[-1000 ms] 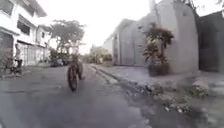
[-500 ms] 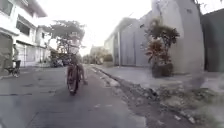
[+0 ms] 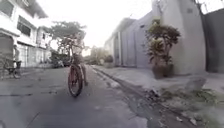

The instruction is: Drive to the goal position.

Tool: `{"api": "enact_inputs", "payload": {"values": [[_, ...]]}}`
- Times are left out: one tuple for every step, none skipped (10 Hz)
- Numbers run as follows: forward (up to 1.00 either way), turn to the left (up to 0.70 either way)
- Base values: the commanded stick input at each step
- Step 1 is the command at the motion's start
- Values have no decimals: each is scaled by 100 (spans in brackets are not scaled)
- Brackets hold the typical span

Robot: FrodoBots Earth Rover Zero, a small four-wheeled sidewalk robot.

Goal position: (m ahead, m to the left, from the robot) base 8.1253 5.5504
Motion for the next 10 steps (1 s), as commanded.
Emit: {"api": "enact_inputs", "payload": {"values": [[0, 0], [0, 0], [0, 0], [0, 0], [0, 0], [0, 0], [0, 0], [0, 0], [0, 34], [0, 89]]}}
